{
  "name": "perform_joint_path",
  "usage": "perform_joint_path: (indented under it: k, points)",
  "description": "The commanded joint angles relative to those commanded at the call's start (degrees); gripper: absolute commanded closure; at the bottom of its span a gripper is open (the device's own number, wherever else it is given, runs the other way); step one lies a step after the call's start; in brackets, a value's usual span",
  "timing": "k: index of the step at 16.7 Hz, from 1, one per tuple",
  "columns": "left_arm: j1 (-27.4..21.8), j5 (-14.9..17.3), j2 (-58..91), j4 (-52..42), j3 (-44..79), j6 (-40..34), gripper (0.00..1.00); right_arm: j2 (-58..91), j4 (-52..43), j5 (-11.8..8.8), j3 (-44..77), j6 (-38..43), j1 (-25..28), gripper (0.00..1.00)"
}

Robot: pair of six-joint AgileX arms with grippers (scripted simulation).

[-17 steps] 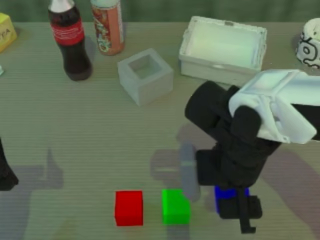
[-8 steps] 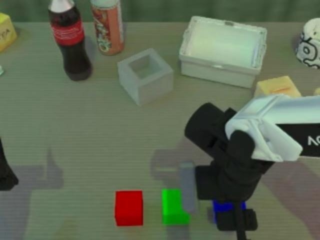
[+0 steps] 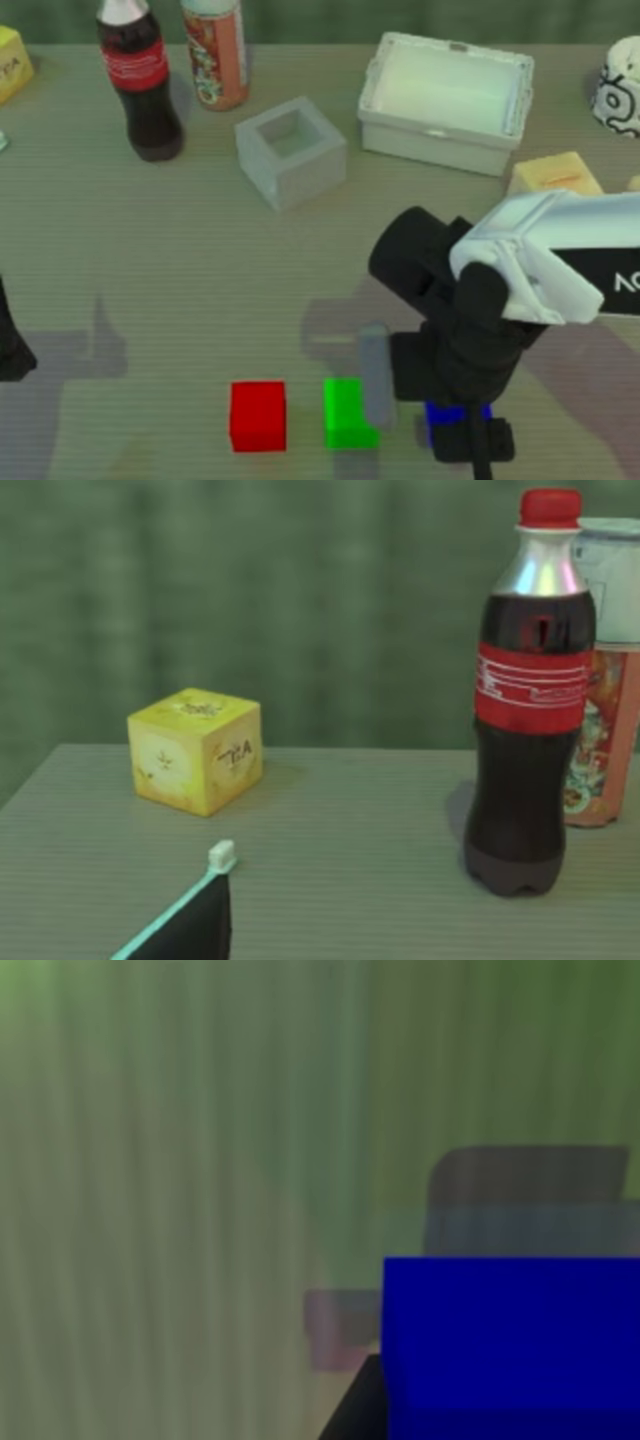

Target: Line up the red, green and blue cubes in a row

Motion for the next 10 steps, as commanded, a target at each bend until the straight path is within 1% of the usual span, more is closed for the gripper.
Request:
perform_joint_path:
  k: [5,6,10]
  points:
    - [0.0,0.0,0.0,0.0,0.0,0.0,0.00,0.0,0.0,0.0,0.0,0.0,0.0,0.02]
    - [0.0,0.0,0.0,0.0,0.0,0.0,0.00,0.0,0.0,0.0,0.0,0.0,0.0,0.00]
    - [0.0,0.0,0.0,0.0,0.0,0.0,0.00,0.0,0.0,0.0,0.0,0.0,0.0,0.00]
